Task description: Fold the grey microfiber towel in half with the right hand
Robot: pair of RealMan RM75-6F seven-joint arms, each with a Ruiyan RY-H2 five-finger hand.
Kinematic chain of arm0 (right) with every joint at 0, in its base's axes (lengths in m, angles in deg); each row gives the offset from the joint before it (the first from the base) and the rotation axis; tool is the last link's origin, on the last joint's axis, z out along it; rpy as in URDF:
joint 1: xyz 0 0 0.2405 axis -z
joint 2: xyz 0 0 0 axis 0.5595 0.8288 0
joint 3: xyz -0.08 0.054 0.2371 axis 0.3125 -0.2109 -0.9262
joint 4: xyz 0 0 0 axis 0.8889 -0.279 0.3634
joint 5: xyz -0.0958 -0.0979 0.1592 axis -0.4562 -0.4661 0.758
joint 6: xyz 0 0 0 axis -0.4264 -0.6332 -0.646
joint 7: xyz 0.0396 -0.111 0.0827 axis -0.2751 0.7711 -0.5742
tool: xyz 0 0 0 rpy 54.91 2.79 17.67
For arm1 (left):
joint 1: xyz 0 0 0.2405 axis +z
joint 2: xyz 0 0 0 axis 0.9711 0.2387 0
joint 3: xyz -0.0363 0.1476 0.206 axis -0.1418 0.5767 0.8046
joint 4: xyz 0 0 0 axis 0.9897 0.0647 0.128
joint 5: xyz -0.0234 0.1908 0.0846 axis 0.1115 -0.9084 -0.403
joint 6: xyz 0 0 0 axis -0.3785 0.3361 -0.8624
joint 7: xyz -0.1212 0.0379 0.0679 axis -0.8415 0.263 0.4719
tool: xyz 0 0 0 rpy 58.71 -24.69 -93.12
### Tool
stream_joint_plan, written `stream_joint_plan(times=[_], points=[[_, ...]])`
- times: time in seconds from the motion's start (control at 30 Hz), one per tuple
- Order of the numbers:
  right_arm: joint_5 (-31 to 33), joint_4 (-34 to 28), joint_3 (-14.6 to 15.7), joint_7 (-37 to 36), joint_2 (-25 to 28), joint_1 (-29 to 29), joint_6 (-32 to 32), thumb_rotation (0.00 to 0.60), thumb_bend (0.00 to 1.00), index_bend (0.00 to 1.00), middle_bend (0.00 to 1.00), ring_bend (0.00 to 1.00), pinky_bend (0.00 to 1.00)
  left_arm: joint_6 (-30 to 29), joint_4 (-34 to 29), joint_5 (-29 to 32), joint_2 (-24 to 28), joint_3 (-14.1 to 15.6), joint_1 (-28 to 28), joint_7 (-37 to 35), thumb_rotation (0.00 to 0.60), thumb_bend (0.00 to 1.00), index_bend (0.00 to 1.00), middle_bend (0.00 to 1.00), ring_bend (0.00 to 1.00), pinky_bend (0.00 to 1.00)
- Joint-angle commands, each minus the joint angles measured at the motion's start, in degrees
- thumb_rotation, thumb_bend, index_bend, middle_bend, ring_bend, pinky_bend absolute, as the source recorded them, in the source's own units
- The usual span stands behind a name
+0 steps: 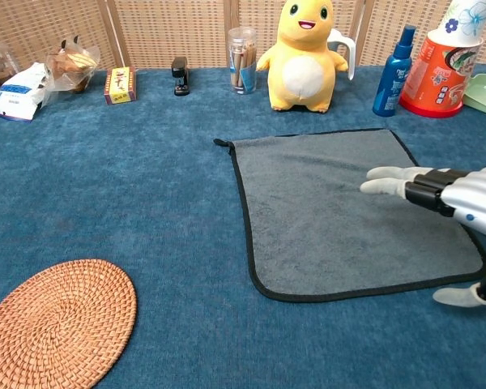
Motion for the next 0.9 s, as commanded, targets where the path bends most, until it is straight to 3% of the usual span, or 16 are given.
stream_joint_plan(times=[0.03,0.9], points=[[0.04,0.47,-0.09,0.16,-0.49,-0.36,0.26,0.600,0.00,0.00,0.00,0.00,0.19,-0.05,0.05,0.10,0.02,-0.05,0.02,-0.09,0.600,0.10,0.00,0.00,0.00,0.00],[0.12,5.43,-0.29,1.73,-6.18,-2.65,0.08,0.600,0.00,0.00,0.00,0.00,0.19,0.70,0.20,0.38,0.57,-0.06,-0.10,-1.54,0.600,0.10,0.00,0.00,0.00,0.00]])
